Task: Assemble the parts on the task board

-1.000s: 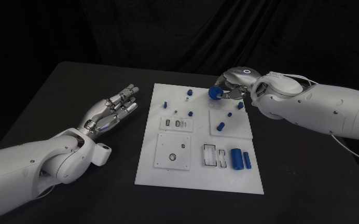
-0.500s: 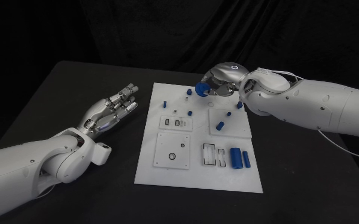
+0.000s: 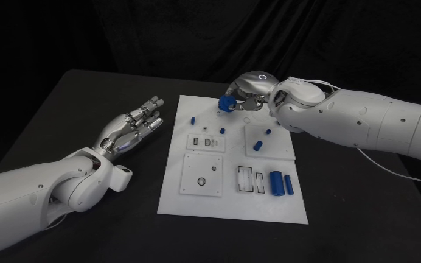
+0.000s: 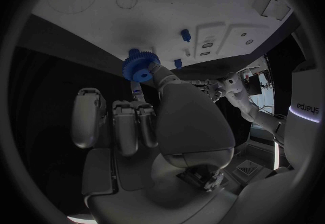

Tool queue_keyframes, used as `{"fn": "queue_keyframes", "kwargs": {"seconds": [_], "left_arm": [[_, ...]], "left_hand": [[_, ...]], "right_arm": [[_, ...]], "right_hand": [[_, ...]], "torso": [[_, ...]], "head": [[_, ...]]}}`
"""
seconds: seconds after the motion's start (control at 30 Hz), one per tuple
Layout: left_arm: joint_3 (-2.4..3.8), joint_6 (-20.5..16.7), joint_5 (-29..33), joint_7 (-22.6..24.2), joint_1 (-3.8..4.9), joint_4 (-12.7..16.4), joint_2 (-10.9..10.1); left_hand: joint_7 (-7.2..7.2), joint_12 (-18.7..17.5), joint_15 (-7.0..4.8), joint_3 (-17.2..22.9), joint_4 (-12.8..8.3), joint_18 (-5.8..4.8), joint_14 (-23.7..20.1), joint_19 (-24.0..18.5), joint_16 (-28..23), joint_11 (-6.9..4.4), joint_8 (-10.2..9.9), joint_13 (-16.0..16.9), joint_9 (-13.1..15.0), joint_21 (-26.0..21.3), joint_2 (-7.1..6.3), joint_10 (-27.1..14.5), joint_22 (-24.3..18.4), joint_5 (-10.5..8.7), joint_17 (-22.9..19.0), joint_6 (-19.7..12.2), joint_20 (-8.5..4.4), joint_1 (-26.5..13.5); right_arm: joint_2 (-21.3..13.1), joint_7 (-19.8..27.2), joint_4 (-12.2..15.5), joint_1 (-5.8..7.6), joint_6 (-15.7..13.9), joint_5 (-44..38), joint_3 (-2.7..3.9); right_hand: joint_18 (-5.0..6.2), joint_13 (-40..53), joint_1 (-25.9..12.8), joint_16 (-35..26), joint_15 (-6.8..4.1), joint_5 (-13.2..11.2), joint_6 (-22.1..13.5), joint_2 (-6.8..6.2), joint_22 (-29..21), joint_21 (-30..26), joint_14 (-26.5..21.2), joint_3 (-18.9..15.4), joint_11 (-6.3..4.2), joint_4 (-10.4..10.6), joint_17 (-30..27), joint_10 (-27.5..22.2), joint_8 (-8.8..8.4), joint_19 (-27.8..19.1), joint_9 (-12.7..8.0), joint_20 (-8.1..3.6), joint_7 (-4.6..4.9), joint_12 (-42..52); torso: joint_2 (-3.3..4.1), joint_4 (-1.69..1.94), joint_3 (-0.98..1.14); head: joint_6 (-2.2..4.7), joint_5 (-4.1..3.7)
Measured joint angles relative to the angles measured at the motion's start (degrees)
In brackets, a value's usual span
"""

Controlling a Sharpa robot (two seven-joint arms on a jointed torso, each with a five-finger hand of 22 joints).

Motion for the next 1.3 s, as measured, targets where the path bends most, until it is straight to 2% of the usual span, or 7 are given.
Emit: {"fn": "queue_keyframes", "kwargs": {"seconds": [0.47,0.9,1.07,1.17,1.2,1.27,1.3], "left_arm": [[0.00,0.11,0.00,0.00,0.00,-0.08,0.18],[0.00,0.18,0.00,0.00,0.00,-0.43,0.38],[0.00,0.24,0.00,0.00,0.00,-0.54,0.52],[0.00,0.29,0.00,0.00,0.00,-0.60,0.57],[0.00,0.30,0.00,0.00,0.00,-0.61,0.58],[0.00,0.33,0.00,0.00,0.00,-0.66,0.61],[0.00,0.34,0.00,0.00,0.00,-0.70,0.64]], "left_hand": [[0.00,0.00,0.00,0.00,0.00,0.00,0.00,0.00,0.00,0.00,0.00,-0.01,0.00,0.00,0.00,0.00,0.00,0.00,0.01,0.00,0.00,0.00],[0.00,0.00,0.00,0.00,0.00,0.00,0.00,0.00,0.00,0.00,0.00,-0.01,0.00,0.00,0.00,0.00,0.00,0.00,0.04,0.00,0.00,0.00],[0.00,0.00,0.21,0.00,0.00,0.00,0.21,0.00,0.00,0.21,0.00,-0.01,0.00,0.00,0.04,-0.21,0.00,0.00,0.04,0.00,0.00,0.52],[0.00,0.00,0.21,0.00,0.00,0.00,0.21,0.00,0.00,0.21,0.00,-0.01,-0.01,0.00,0.04,-0.21,0.00,0.00,0.04,0.00,0.00,0.52],[0.00,0.00,0.21,0.00,0.00,0.00,0.21,0.00,0.00,0.21,0.00,-0.01,-0.01,0.00,0.04,-0.21,0.00,0.00,0.04,0.00,0.00,0.52],[0.00,0.00,0.21,0.00,0.00,0.00,0.21,0.00,0.00,0.21,0.00,-0.01,-0.01,0.00,0.05,-0.22,0.00,0.00,0.04,0.00,0.00,0.52],[0.00,0.00,0.21,0.00,0.00,0.00,0.21,0.00,0.00,0.21,0.00,-0.01,-0.01,0.00,0.05,-0.21,0.00,0.00,0.04,0.00,0.00,0.52]], "right_arm": [[1.95,0.18,-0.85,-0.97,2.71,-0.02,0.00],[2.80,0.22,-1.17,-1.09,4.57,-0.02,0.00],[3.37,0.18,-1.57,-1.11,5.03,-0.02,0.04],[3.72,0.15,-1.87,-1.11,5.30,-0.02,0.07],[3.81,0.14,-1.96,-1.12,5.38,-0.02,0.07],[4.00,0.10,-2.14,-1.19,5.64,-0.02,0.07],[4.08,0.08,-2.22,-1.25,5.81,-0.02,0.07]], "right_hand": [[0.00,-0.01,-0.67,0.00,0.00,0.34,0.09,-0.06,-0.01,-0.31,0.00,-0.08,0.20,-0.07,0.00,0.20,0.00,0.00,0.00,0.00,0.08,0.00],[0.01,-0.02,-0.88,0.00,0.20,0.34,-0.13,0.19,-0.01,-0.81,-0.20,-0.09,0.41,-0.07,0.00,-0.01,0.00,-0.42,0.00,0.42,-0.14,0.00],[0.01,-0.02,-0.94,0.00,0.20,0.33,-0.70,0.27,-0.02,-1.42,-0.20,-0.08,0.41,-0.08,0.00,-0.01,-0.01,-0.65,0.00,0.65,-0.70,0.00],[0.01,-0.02,-0.86,0.00,0.20,0.33,-1.93,0.35,-0.02,-2.73,-0.21,0.27,0.41,-0.39,0.00,-0.02,-2.04,-1.73,0.09,0.68,-1.88,0.00],[0.01,-0.02,-0.68,0.00,0.20,0.33,-2.66,0.53,-0.02,-3.23,-0.20,0.45,0.41,-0.36,0.00,-0.01,-2.78,-2.10,0.99,0.67,-1.96,0.00],[0.01,-0.02,-0.50,0.00,0.20,0.33,-4.47,0.72,-0.02,-3.92,-0.20,0.85,0.41,-0.33,0.00,-0.01,-3.58,-2.24,5.03,0.71,-1.91,0.00],[0.01,-0.02,-0.50,0.00,0.20,0.34,-5.28,0.72,-0.02,-4.25,-0.20,0.91,0.41,-0.37,0.00,-0.02,-3.72,-2.61,5.53,0.67,-1.99,0.00]], "torso": [[0.03,-0.02,0.01],[-0.03,-0.07,0.01],[-0.04,-0.07,0.03],[-0.04,-0.08,0.03],[-0.05,-0.10,0.03],[-0.05,-0.13,0.04],[-0.05,-0.14,0.04]], "head": [[-0.44,-0.03],[-0.80,-0.13],[-0.88,-0.19],[-0.94,-0.16],[-0.97,-0.16],[-1.02,-0.15],[-1.02,-0.15]]}}
